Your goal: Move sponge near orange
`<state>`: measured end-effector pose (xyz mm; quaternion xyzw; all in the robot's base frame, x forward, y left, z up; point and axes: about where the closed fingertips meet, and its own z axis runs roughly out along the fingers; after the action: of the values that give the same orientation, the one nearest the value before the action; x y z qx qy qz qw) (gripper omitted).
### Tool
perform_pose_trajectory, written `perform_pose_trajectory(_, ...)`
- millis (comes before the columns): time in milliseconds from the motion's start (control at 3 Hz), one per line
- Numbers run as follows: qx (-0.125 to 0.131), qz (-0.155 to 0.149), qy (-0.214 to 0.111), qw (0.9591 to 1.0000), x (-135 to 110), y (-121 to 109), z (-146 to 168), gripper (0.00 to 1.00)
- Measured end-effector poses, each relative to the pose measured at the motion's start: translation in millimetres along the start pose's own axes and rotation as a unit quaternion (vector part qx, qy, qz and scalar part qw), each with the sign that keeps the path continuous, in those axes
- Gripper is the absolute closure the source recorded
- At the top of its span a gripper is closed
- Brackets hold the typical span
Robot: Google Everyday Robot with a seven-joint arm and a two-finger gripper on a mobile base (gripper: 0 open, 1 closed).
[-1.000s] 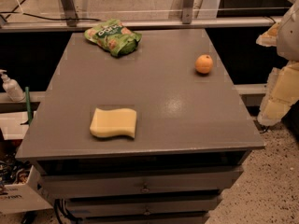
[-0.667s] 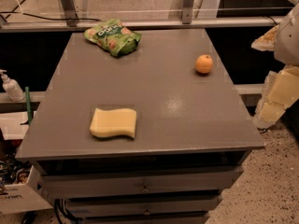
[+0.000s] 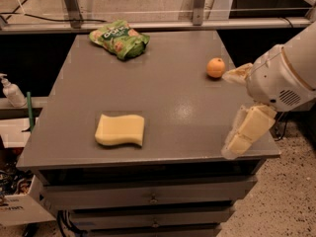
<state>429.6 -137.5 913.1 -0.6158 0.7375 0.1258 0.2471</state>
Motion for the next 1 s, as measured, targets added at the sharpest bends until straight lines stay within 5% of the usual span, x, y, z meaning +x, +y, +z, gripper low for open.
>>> perform_pose_trajectory(333, -0.040, 0.007, -0.084, 0.9957, -13, 24, 46, 0.00)
perform_pose_trajectory(667, -0.056, 0.016, -0.129, 0.9900, -35, 34, 46, 0.00)
perform_pose_trajectory(1000, -0.055, 0.017, -0.127, 0.9902, -35, 33, 45, 0.00)
